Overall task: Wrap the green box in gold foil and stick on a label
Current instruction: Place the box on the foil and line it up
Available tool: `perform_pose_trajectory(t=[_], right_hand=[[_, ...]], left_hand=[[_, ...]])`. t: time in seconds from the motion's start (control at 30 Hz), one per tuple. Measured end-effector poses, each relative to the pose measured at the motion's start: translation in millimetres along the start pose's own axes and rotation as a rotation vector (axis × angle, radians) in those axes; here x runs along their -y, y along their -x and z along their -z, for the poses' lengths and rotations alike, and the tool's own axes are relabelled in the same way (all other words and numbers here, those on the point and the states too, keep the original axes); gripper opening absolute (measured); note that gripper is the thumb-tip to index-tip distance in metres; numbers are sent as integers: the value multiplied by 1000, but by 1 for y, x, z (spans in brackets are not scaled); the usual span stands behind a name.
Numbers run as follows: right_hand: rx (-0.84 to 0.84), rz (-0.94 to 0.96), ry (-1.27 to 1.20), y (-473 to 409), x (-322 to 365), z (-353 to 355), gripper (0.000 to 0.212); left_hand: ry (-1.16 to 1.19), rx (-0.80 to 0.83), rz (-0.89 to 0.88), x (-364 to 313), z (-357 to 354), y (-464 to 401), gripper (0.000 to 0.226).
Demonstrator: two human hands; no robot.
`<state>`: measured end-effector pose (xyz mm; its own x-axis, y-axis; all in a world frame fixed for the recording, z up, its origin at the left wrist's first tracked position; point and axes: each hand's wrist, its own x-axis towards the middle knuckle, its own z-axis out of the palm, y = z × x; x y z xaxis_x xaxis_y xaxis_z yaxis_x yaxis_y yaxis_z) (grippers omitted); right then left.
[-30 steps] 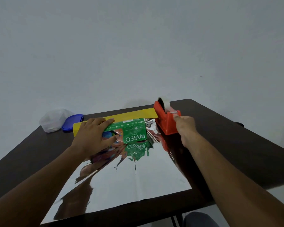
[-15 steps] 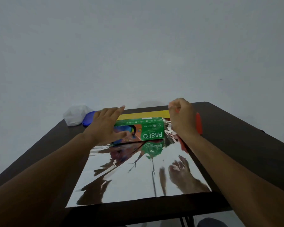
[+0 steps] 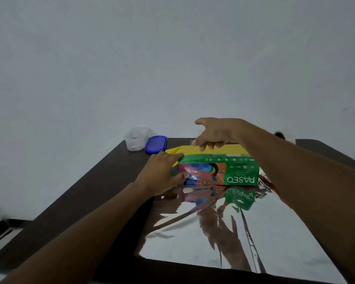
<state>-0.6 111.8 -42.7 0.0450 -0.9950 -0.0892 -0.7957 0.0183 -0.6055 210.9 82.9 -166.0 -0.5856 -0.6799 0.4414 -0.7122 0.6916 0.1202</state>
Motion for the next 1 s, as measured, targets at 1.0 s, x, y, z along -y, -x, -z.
perform_pose_trajectory(t=[1.0], right_hand=[[-362,-85,85,61,-73,19,52]], left_hand=[[-174,-275,-133,12,7,-11,80]])
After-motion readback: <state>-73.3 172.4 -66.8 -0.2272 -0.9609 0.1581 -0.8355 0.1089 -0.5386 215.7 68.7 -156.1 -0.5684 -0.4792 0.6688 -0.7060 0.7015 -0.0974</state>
